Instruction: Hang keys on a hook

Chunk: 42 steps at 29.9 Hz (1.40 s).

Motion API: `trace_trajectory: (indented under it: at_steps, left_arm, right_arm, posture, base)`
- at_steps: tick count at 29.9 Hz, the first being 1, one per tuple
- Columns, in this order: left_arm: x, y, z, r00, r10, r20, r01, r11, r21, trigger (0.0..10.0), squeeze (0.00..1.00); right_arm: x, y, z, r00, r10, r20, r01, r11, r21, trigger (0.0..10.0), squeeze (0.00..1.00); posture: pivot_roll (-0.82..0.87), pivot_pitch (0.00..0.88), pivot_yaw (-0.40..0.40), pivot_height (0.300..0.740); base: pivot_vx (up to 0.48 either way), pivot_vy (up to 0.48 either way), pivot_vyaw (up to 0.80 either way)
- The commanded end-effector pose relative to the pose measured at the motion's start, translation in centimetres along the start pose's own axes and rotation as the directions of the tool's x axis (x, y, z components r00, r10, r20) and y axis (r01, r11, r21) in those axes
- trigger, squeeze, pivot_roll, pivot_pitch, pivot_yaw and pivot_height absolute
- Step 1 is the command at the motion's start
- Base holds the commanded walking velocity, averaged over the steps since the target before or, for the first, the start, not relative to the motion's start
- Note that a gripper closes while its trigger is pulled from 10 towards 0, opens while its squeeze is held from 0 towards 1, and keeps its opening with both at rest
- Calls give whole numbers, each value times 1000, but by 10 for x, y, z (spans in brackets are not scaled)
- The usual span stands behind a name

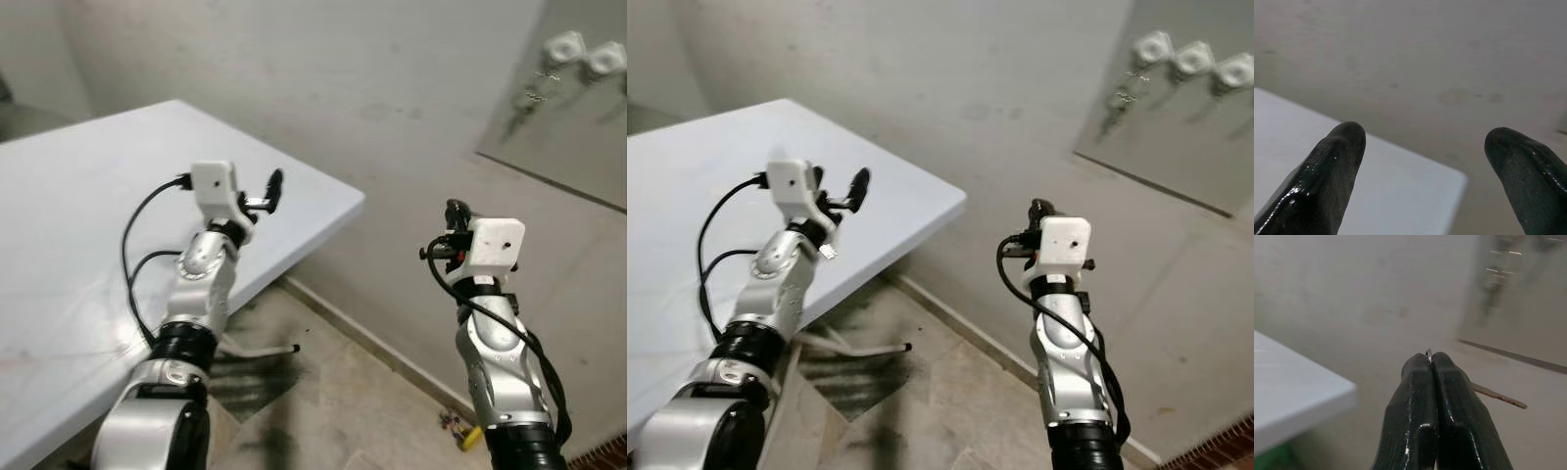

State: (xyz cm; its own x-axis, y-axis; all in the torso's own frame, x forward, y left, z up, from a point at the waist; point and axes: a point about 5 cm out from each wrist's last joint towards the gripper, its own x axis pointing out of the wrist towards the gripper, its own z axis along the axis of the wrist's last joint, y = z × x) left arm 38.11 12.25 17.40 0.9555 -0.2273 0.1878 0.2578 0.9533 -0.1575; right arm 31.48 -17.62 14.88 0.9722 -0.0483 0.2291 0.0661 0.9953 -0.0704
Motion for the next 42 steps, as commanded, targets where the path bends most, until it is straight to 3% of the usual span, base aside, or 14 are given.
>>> trace_trajectory:
  at_steps: [1, 9, 26, 42]
  left_arm:
    - [2, -6, 3, 999, -33, 1, 33, 999, 16, 10000, 0]
    - [2, -11, 1, 999, -53, -6, 53, 999, 9, 10000, 0]
    - [0, -14, -1, 996, -89, -23, 88, 996, -25, 10000, 0]
    - [0, -16, 1, 994, -113, -12, 112, 993, -34, 10000, 0]
  right_arm:
    - [2, 0, 6, 1000, -9, 20, 9, 1000, 0, 10000, 0]
    - [0, 0, 6, 1000, -20, 21, 20, 1000, 4, 10000, 0]
    - [0, 0, 7, 999, -46, 28, 46, 999, -4, 10000, 0]
    - [-1, 0, 7, 999, -45, 29, 45, 999, -5, 10000, 0]
  posture:
    - [-31, 0, -22, 732]
    - [-32, 0, -21, 732]
    - [-33, 0, -24, 732]
    - [-35, 0, -24, 732]
  base:
    - [0, 0, -744]
    - [0, 0, -715]
    - [0, 0, 0]
    - [366, 0, 0]
